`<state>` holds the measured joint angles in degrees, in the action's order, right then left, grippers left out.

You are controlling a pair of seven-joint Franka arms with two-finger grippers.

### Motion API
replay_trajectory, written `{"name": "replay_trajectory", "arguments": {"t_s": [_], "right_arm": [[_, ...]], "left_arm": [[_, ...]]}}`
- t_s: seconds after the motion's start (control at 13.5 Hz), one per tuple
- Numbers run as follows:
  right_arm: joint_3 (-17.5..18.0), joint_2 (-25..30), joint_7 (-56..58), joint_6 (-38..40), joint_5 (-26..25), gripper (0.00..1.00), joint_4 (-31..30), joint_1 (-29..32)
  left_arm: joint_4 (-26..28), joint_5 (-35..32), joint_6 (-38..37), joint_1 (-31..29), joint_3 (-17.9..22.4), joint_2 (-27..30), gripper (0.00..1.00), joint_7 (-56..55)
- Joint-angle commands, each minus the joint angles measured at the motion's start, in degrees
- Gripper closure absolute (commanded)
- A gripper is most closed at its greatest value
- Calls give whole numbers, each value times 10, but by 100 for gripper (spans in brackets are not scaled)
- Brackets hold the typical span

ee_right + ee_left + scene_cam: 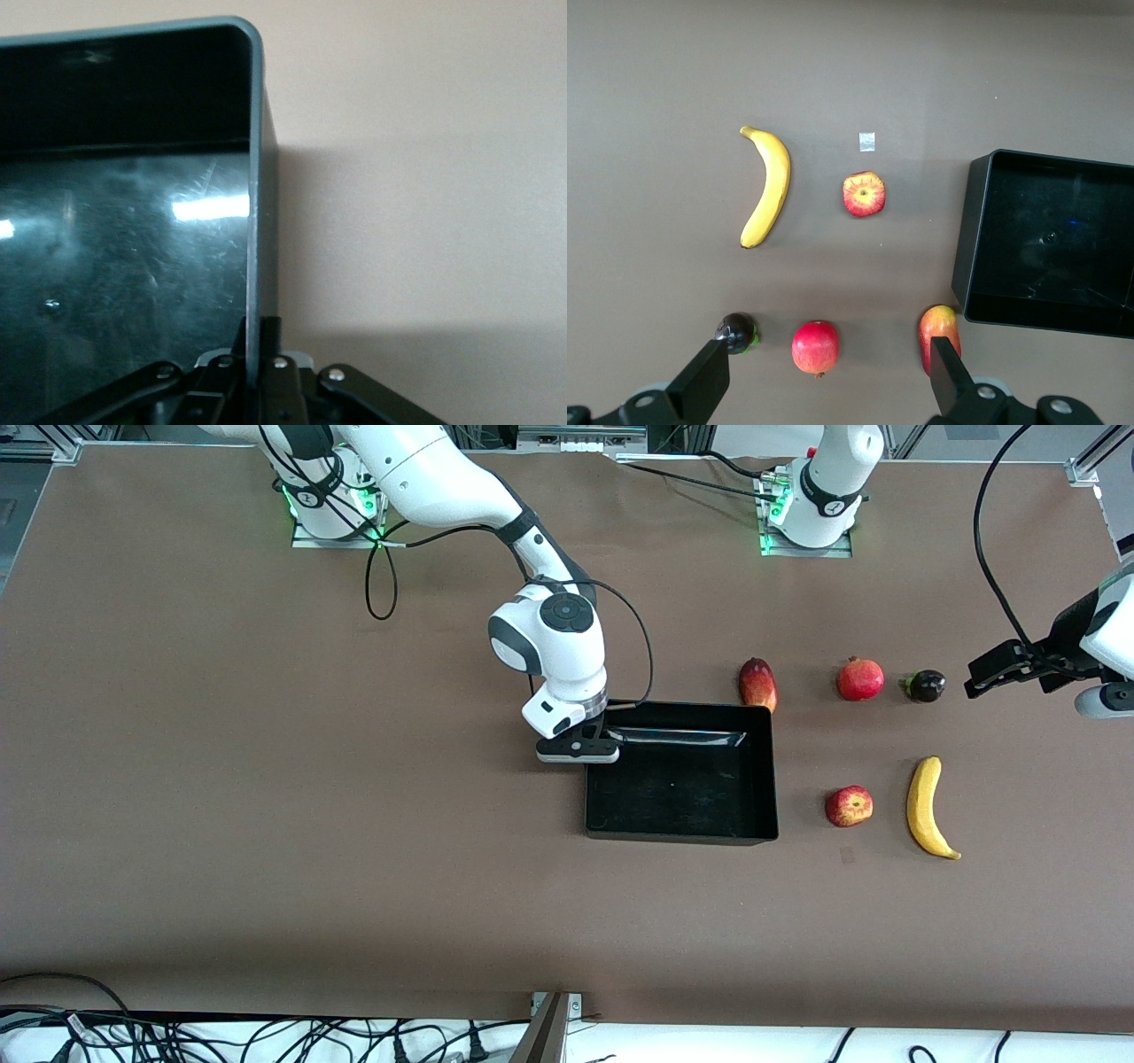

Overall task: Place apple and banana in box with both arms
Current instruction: 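Push the black box with the right gripper toward the fruit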

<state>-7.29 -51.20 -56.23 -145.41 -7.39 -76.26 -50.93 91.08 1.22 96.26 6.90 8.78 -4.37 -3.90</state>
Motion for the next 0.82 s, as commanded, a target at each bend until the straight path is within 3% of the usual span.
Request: {"name": "replay_trajectory", "arguments": {"t_s": [0.0,0.52,0.74], "right_arm": [[-4,13,6,17,-3,0,16,-2],[-4,149,51,223,54,0,23,52],[-6,222,155,320,122,0,22,125]], "left_arm": [[-21,5,-16,-46,-49,-10,0,-6],[-21,4,-16,-47,-54,-12,0,-14],[-21,5,-15,-48,-54,-16,0,-15]]}}
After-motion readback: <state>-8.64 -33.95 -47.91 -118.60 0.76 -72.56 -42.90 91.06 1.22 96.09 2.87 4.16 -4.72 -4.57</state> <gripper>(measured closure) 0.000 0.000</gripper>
